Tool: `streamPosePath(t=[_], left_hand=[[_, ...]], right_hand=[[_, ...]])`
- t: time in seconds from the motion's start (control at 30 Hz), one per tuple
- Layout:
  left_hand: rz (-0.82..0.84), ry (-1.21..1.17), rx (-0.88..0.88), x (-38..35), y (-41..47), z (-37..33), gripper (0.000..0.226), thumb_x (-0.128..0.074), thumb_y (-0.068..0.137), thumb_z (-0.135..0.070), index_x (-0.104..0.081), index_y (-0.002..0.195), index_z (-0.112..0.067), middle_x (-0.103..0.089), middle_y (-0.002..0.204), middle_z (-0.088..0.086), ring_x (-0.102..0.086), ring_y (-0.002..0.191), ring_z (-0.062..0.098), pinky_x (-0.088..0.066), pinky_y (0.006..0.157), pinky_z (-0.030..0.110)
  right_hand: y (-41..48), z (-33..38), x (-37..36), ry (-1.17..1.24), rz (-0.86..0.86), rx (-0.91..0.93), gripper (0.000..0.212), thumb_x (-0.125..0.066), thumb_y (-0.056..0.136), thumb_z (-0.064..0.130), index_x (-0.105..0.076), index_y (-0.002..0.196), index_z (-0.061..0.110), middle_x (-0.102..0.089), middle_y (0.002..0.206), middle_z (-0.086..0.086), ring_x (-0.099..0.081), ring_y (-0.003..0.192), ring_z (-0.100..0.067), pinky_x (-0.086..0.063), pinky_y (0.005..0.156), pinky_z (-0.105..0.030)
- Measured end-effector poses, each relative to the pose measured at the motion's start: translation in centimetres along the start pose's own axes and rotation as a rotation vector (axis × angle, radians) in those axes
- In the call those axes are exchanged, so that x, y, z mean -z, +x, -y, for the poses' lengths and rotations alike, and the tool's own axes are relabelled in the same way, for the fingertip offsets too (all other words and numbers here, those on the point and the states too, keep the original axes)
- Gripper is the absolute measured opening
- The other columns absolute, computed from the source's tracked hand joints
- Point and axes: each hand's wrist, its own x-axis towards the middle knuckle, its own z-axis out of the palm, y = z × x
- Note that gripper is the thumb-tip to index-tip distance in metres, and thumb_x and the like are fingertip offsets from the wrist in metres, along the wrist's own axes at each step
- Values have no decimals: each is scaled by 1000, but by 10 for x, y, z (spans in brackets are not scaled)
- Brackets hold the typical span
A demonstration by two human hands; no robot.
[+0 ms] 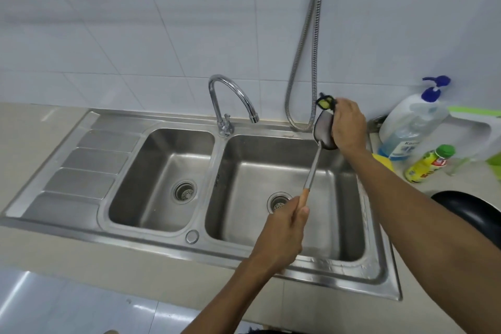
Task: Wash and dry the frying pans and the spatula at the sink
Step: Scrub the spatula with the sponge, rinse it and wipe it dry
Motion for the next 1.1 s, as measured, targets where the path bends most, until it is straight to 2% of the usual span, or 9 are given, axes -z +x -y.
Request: streamPosePath(t=[0.1,0.2,0.33,0.47,0.53,0.77,0.83,0.97,1.1], left_hand=[[11,23,-16,4,14,-6,24,-39,108,-39,-56,105,-24,-46,60,-9,-42,42,5,-40,43,20],[-7,28,-3,8,27,-11,31,-39,108,-41,-58,111,-18,-49,66,-2,-44,49,8,-42,42,21],[14,20,20,5,31,-12,31,-38,107,-43,-56,103,-18,-47,64,-5,-41,47,7,-41,42,25],[24,71,-44,0,33,-13,26,-38,108,-41,-58,118,-28,-51,69,-9,-47,50,5,-48,49,24],[16,63,-68,4,37,-14,27,-37,108,-41,-59,113,-25,-50,67,-6,-45,47,5,-43,44,21],[22,-84,15,7,38,-4,33,-38,107,-46,-57,102,-20,-42,58,-9,-36,45,5,-35,40,21],[6,-56,-23,0,33,0,31,-37,107,-47,-55,99,-24,-42,56,-9,-35,44,5,-35,42,21],[-207,201,-157,-4,25,19,14,-46,106,-39,-54,110,-29,-59,66,-2,-54,52,12,-39,47,17],[-274,-75,67,11,45,34,18,-60,100,-25,-47,88,-27,-56,67,4,-49,54,9,-42,45,23]], right_hand=[[-6,7,0,144,-120,-79,41,-33,105,23,-61,129,4,-62,130,-17,-57,121,-37,-44,103,-44],[-34,21,-19,225,-99,94,37,-48,103,1,-58,139,1,-57,145,-13,-46,141,-30,-31,120,-30],[-19,6,-19,125,2,339,42,-51,96,-1,-58,136,7,-57,142,-10,-49,137,-27,-39,114,-36],[28,-8,3,54,-53,5,32,-36,94,16,-55,119,11,-60,120,-17,-58,112,-40,-46,88,-46],[22,-1,-6,103,-70,-27,40,-37,99,12,-59,130,3,-60,133,-19,-55,126,-39,-44,103,-43],[-9,-5,-21,33,83,460,51,-56,90,-10,-57,139,3,-54,148,-10,-42,144,-32,-31,121,-40],[15,-15,-14,3,45,355,45,-54,92,0,-58,136,6,-57,143,-11,-49,137,-31,-35,117,-36],[40,-26,15,217,-42,-283,27,-44,98,8,-69,106,1,-70,108,-22,-63,101,-40,-39,83,-37],[17,-10,43,365,-121,-381,28,-43,102,17,-69,107,4,-71,105,-18,-62,98,-35,-43,82,-36]])
